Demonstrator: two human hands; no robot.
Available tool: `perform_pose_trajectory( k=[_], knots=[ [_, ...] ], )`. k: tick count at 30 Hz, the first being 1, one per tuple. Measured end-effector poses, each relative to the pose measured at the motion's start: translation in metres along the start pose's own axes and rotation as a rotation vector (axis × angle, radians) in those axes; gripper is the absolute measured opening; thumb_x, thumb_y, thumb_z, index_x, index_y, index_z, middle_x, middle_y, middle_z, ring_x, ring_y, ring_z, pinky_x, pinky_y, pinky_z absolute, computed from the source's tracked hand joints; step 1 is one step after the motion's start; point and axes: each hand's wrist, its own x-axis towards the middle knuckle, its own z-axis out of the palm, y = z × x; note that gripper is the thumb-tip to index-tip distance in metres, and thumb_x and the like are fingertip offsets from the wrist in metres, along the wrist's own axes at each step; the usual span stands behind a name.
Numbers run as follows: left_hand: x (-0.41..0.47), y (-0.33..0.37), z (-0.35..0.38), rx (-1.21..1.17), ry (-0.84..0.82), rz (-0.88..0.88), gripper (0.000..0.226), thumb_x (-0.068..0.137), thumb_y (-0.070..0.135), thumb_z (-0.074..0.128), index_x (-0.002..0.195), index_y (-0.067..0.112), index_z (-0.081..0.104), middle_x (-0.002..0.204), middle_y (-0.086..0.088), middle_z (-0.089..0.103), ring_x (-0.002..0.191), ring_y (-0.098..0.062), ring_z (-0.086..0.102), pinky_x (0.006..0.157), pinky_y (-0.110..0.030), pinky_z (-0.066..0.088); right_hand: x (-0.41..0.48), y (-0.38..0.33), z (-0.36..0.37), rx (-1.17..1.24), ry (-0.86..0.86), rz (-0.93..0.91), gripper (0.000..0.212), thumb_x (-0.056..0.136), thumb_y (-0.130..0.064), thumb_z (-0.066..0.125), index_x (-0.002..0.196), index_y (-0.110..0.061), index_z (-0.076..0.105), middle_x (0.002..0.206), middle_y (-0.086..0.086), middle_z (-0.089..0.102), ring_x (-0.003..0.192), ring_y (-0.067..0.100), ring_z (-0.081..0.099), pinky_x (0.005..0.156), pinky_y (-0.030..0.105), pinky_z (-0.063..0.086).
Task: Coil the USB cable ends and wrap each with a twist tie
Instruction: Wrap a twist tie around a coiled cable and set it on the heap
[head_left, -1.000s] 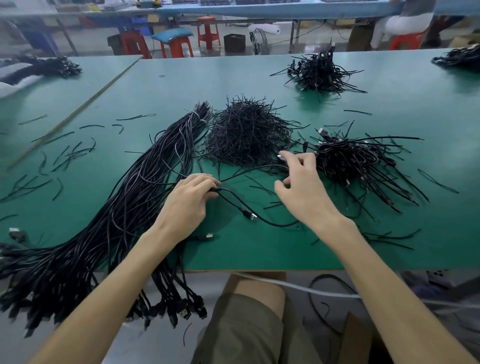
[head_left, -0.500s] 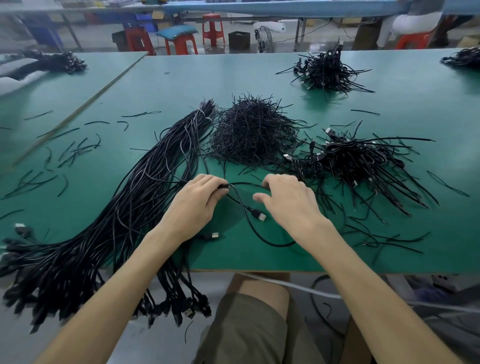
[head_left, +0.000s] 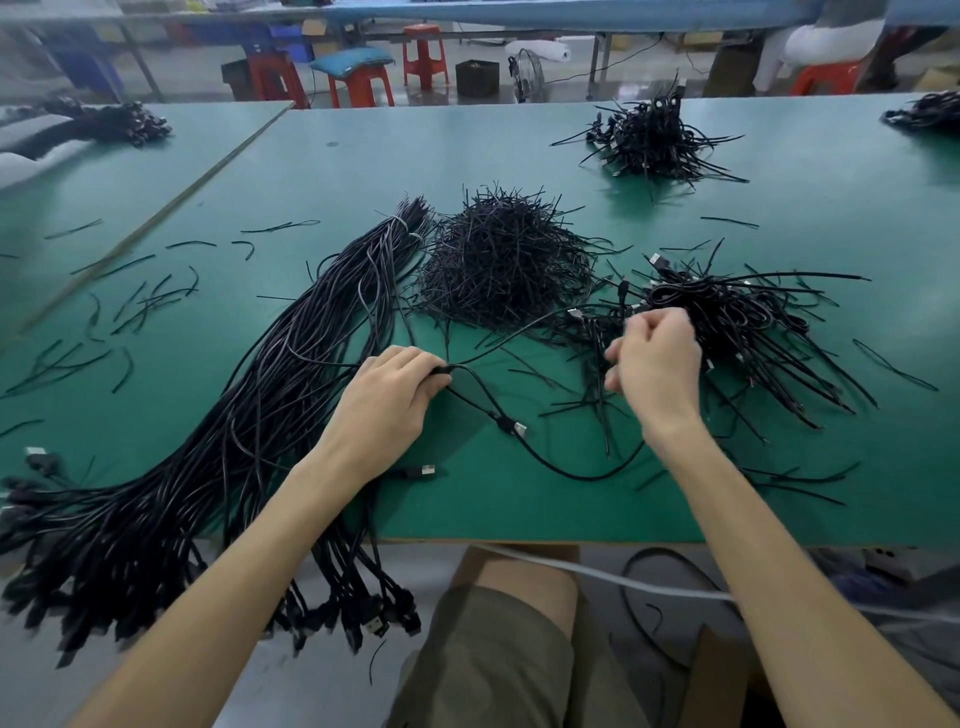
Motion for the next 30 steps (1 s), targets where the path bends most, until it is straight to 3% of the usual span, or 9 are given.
perform_pose_trajectory(
  k=[4,9,11,13,16,19,24,28,30],
  knots=[
    [0.001,-0.001,0.002,-0.001,-0.010,-0.022,0.022,0.106,0.024,0.054,0.115,0.008,0.067,0.109,0.000,0.068,0.108,-0.021,0.057,0.097,-0.038,0.046,0.007,-0.001,-0.012,0.670,0.157,0.255,0.021,0.105,-0.005,0.039,0.086,-0.010,0.044,0.070,0.004,0.053,0.043,0.012,0.045,0.042,0.023,0.036],
    [0.001,-0.001,0.002,-0.009,0.021,-0.055,0.025,0.107,0.031,0.050,0.110,0.011,0.065,0.102,0.004,0.064,0.104,-0.017,0.055,0.094,-0.033,0.045,0.007,0.002,-0.013,0.762,0.250,0.222,0.009,0.104,-0.005,0.039,0.100,-0.008,0.046,0.072,0.003,0.055,0.048,0.012,0.051,0.048,0.026,0.042],
    [0.001,-0.002,0.002,-0.024,0.032,-0.058,0.023,0.107,0.030,0.051,0.108,0.012,0.064,0.099,0.008,0.060,0.102,-0.016,0.055,0.091,-0.033,0.046,0.006,0.005,-0.009,0.618,0.209,0.206,0.013,0.105,-0.009,0.040,0.114,-0.005,0.048,0.092,0.008,0.059,0.060,0.010,0.059,0.056,0.024,0.048],
    [0.001,-0.002,0.003,-0.039,0.035,-0.063,0.022,0.107,0.030,0.050,0.108,0.013,0.064,0.099,0.010,0.058,0.101,-0.015,0.054,0.090,-0.033,0.046,0.004,0.011,-0.004,0.328,0.157,0.145,0.029,0.104,-0.016,0.045,0.131,-0.005,0.045,0.124,0.013,0.051,0.094,0.016,0.061,0.078,0.029,0.053],
    [0.001,-0.003,0.004,-0.044,0.046,-0.071,0.022,0.107,0.029,0.050,0.110,0.013,0.064,0.102,0.008,0.061,0.103,-0.014,0.054,0.092,-0.033,0.047,-0.008,0.015,0.002,-0.315,0.186,-0.148,0.056,0.102,-0.025,0.053,0.151,-0.005,0.034,0.150,0.015,0.029,0.135,0.030,0.032,0.112,0.047,0.034],
    [0.002,-0.005,0.005,-0.048,0.056,-0.075,0.023,0.107,0.030,0.049,0.113,0.013,0.064,0.105,0.007,0.062,0.105,-0.012,0.054,0.092,-0.032,0.047,-0.024,0.008,0.009,-0.587,0.147,-0.449,0.047,0.101,-0.033,0.055,0.143,-0.012,0.051,0.153,0.010,0.035,0.144,0.029,0.023,0.118,0.050,0.020],
    [0.002,-0.006,0.005,-0.046,0.080,-0.067,0.025,0.106,0.031,0.050,0.113,0.012,0.065,0.106,0.005,0.064,0.105,-0.014,0.054,0.091,-0.033,0.048,-0.058,-0.004,0.039,-0.356,-0.297,-0.502,0.035,0.102,-0.046,0.051,0.114,-0.018,0.068,0.113,-0.004,0.065,0.114,0.015,0.045,0.101,0.035,0.033],
    [0.003,-0.007,0.002,-0.149,0.109,-0.060,0.024,0.104,0.030,0.055,0.115,0.012,0.067,0.107,0.004,0.063,0.102,-0.015,0.057,0.087,-0.029,0.049,-0.071,-0.003,0.059,-0.160,-0.432,-0.418,0.027,0.104,-0.035,0.053,0.090,-0.017,0.069,0.067,-0.006,0.063,0.065,0.007,0.049,0.065,0.033,0.040],
    [0.006,-0.006,-0.001,-0.296,0.147,-0.108,0.021,0.103,0.026,0.060,0.116,0.012,0.069,0.109,0.002,0.064,0.097,-0.011,0.061,0.082,-0.023,0.052,-0.069,-0.001,0.065,-0.059,-0.387,-0.385,0.025,0.104,-0.029,0.054,0.087,-0.019,0.070,0.055,-0.006,0.056,0.052,0.011,0.047,0.056,0.035,0.042]
  ],
)
